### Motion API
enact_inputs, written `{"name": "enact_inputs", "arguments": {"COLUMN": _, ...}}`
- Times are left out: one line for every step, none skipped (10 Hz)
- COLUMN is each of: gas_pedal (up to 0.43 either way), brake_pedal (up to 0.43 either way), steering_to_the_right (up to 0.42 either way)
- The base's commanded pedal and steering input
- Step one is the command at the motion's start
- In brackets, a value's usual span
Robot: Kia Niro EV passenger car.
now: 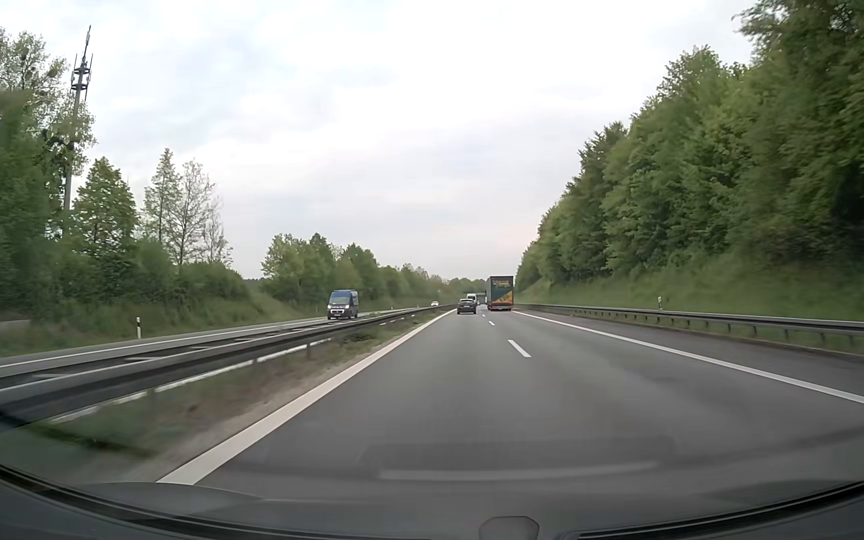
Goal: Follow the waypoints while adhering to traffic rules and regulations
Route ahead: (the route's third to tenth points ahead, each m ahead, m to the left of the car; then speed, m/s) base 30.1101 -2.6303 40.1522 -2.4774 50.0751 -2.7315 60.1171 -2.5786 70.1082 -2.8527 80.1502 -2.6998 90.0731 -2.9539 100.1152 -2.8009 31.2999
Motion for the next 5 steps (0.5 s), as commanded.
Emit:
{"name": "enact_inputs", "arguments": {"gas_pedal": 0.13, "brake_pedal": 0.0, "steering_to_the_right": -0.001}}
{"name": "enact_inputs", "arguments": {"gas_pedal": 0.13, "brake_pedal": 0.0, "steering_to_the_right": -0.001}}
{"name": "enact_inputs", "arguments": {"gas_pedal": 0.13, "brake_pedal": 0.0, "steering_to_the_right": -0.001}}
{"name": "enact_inputs", "arguments": {"gas_pedal": 0.13, "brake_pedal": 0.0, "steering_to_the_right": -0.001}}
{"name": "enact_inputs", "arguments": {"gas_pedal": 0.13, "brake_pedal": 0.0, "steering_to_the_right": -0.001}}
